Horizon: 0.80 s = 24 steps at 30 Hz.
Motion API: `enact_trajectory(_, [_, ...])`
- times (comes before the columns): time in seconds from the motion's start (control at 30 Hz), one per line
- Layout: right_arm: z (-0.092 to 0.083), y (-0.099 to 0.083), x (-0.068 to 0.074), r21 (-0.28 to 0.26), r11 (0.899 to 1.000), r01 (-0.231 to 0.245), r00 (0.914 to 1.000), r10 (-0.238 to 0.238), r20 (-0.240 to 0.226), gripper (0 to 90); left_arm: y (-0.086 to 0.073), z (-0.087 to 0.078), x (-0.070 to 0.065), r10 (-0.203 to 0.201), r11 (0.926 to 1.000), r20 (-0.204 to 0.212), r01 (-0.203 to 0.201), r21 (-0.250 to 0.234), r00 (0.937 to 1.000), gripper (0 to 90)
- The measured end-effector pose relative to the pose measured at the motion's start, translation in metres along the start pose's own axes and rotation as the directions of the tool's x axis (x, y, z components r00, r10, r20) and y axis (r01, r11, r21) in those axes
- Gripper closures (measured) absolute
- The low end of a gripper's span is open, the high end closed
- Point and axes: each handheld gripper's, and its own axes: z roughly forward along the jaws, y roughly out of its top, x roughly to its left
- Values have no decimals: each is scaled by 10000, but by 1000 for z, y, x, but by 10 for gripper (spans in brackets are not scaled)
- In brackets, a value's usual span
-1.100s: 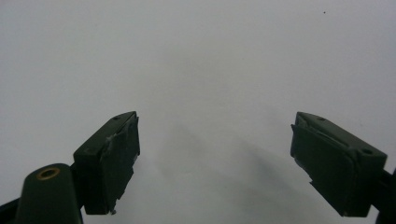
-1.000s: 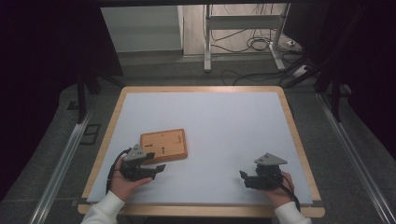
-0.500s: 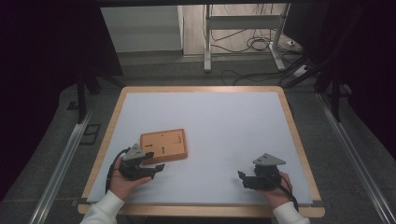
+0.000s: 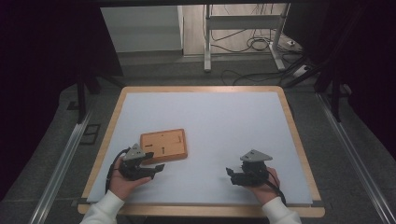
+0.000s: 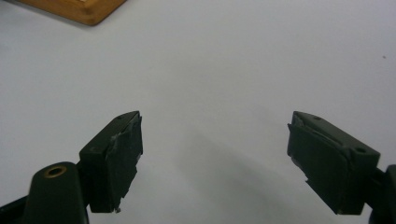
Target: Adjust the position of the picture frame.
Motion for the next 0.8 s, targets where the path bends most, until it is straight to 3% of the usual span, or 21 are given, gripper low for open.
enact_trajectory(0.5, [13, 20, 17, -266, 9994, 200, 9997, -204, -139, 214, 0, -1, 1, 25, 10000, -79, -25, -13, 10000, 301])
enact_trajectory(0.8, [32, 35, 33, -285, 9979, 579, 9974, -590, -411, 249, -1, -2, 1, -1, 10000, -70, 0, -25, 10000, 301])
